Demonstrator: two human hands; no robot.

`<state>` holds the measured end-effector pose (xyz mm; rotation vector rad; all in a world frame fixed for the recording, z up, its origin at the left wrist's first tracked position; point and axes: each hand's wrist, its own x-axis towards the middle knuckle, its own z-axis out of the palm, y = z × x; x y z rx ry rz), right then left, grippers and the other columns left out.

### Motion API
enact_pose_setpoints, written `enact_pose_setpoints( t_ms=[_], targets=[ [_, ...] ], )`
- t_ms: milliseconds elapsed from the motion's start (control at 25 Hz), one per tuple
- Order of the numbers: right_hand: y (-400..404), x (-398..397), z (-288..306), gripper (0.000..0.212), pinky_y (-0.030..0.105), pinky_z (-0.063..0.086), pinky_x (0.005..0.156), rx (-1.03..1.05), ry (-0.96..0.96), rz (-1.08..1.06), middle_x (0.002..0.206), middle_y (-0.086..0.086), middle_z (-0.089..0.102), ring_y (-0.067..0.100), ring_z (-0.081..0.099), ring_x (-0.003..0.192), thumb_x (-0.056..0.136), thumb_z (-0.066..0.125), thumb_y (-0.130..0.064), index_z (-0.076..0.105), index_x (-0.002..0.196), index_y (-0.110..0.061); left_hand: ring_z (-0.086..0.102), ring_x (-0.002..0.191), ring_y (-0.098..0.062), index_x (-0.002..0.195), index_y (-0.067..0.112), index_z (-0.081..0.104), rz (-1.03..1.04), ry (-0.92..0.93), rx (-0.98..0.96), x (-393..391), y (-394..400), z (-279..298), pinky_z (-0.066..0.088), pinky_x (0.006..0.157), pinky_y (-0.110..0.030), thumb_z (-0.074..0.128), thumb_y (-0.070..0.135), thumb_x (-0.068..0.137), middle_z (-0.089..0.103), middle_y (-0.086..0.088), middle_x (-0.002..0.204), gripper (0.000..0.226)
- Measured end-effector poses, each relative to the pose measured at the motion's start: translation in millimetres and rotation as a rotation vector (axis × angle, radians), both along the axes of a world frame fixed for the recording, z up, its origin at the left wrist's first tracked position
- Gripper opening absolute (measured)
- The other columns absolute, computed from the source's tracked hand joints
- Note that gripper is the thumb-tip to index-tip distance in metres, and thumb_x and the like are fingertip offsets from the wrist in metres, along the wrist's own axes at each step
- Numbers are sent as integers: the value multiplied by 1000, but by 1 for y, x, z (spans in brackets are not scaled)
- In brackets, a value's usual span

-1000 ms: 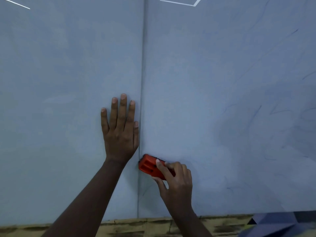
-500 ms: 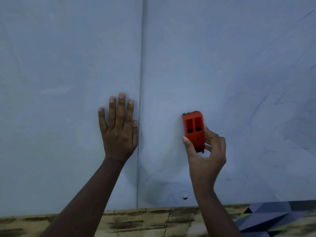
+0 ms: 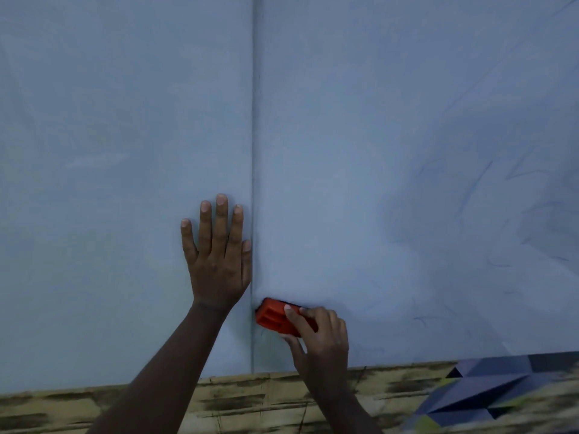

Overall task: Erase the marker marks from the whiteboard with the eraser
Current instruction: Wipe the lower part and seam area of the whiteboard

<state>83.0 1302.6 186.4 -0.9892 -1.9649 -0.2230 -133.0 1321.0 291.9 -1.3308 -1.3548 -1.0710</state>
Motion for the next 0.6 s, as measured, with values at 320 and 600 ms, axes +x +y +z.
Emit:
enact_pose_setpoints(
  t_ms=[320,600],
  targets=[
    [11,-2,74,54,40,49,77,83,325,-27,103,2,57,19,54,94,80,90,-30,71,130,-21,5,165,-28,169,11,18,-9,8,13,-1,0,-12,5,133,-55,36,27,112,3,-8,179,63],
    [9,-10,-34,63,41,48,72,103,-135,-15,103,6,64,25,55,89,81,84,-40,56,137,-29,3,165,-28,170,13,14,6,14,-3,-2,0,-14,3,133,-54,34,29,113,1,-7,179,62]
  ],
)
